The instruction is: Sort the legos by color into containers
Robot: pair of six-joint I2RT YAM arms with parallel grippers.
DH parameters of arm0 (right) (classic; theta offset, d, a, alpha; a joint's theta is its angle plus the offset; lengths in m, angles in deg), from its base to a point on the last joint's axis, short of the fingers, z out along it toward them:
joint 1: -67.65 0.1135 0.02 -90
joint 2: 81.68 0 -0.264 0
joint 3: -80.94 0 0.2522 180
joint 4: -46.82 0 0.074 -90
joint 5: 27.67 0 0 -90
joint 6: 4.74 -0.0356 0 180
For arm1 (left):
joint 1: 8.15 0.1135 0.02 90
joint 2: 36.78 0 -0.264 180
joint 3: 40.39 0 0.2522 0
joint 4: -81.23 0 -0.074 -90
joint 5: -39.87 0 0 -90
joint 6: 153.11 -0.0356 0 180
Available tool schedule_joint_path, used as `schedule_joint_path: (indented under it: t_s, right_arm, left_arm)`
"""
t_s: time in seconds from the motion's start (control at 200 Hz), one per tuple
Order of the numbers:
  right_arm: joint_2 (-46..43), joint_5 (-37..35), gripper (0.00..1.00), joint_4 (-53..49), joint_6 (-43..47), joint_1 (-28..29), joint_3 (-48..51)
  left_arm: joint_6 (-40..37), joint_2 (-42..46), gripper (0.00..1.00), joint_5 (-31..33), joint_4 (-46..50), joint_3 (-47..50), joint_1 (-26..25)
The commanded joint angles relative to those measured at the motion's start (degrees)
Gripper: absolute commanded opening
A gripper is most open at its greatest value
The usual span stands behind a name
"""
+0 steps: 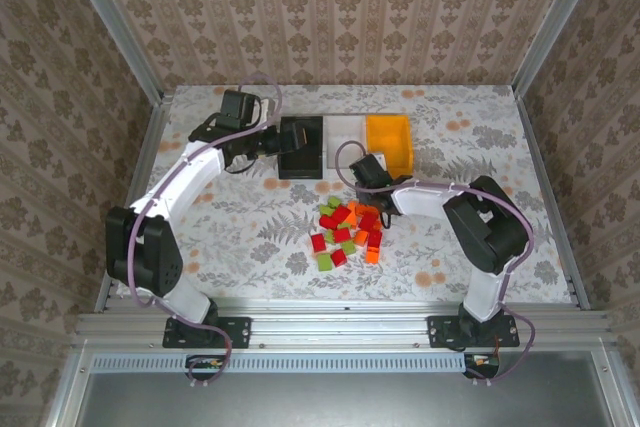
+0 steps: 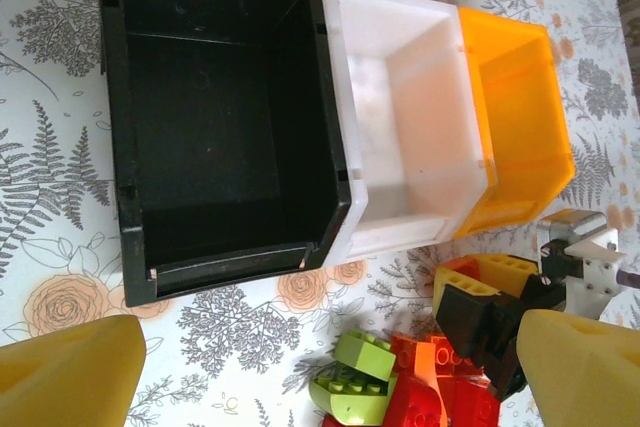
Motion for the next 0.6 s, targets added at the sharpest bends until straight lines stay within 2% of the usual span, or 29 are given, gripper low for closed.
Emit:
schedule_joint_path:
  t_s: [0.0,0.12,0.225,0.4,0.595]
  right_arm:
    - [-4.33,-3.84,0.37,-2.84,2.01,-0.05,-1.04]
    - [-7.69,-5.53,0.38,-6.24,4.1,-1.49,-4.65]
    - [-8.08,-4.68,0.38,-8.73,5.03,-5.9,-8.91]
    - [0.98,1.44,0.38,-14.01,5.31,-13.92,-18.97]
    - [8.51,4.44,0.39,-18.39,7.84,-15.65,-28.27]
  left_arm:
    - [1.6,2.3,0.97,-2.06,-1.2,1.11,-0.29]
    - [3.78,2.13,0.97,-4.6,-3.97,2.73,-1.14]
    - [7.95,0.35,0.98,-9.74,-8.8,4.86,-2.33]
    - [16.33,-4.69,0.98,-19.89,-16.94,7.34,-3.61]
    - [17.04,-4.97,0.98,-20.7,-16.79,7.06,-3.56]
